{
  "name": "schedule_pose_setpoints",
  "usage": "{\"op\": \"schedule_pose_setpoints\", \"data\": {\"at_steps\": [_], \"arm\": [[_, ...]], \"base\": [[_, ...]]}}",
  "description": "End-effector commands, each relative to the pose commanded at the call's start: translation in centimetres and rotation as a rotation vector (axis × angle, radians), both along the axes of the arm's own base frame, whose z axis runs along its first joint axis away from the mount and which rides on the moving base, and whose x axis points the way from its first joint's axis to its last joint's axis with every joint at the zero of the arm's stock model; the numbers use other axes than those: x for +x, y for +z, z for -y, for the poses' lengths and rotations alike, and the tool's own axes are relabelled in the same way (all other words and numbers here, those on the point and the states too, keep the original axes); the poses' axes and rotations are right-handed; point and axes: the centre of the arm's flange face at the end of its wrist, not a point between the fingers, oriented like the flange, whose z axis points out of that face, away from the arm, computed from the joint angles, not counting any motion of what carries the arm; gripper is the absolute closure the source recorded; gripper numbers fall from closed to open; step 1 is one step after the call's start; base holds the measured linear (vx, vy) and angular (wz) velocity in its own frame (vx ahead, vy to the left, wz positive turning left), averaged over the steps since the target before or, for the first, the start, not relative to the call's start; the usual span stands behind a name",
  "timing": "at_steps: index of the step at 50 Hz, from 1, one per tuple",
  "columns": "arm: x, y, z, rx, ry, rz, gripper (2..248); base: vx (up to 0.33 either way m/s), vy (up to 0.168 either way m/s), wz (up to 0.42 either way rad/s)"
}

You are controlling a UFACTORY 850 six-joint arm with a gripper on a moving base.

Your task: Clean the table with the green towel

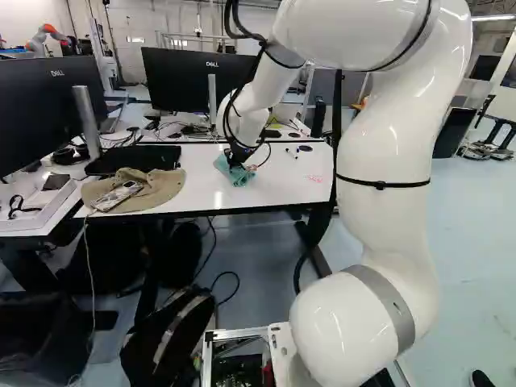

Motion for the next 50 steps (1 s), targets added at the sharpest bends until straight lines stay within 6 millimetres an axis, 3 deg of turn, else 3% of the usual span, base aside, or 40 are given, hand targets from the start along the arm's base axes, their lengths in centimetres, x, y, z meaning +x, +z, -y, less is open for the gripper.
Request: {"op": "schedule_pose_setpoints", "data": {"at_steps": [23, 40, 50], "arm": [[-3.6, 0.1, -1.7, -0.004, 0.049, -0.014, 218], [-6.3, 0.2, -0.1, -0.008, 0.036, -0.027, 218], [-6.9, 0.2, 1.5, -0.009, 0.009, -0.031, 218]], "base": [[0.0, 0.0, 0.0], [0.0, 0.0, 0.0], [0.0, 0.0, 0.0]]}}
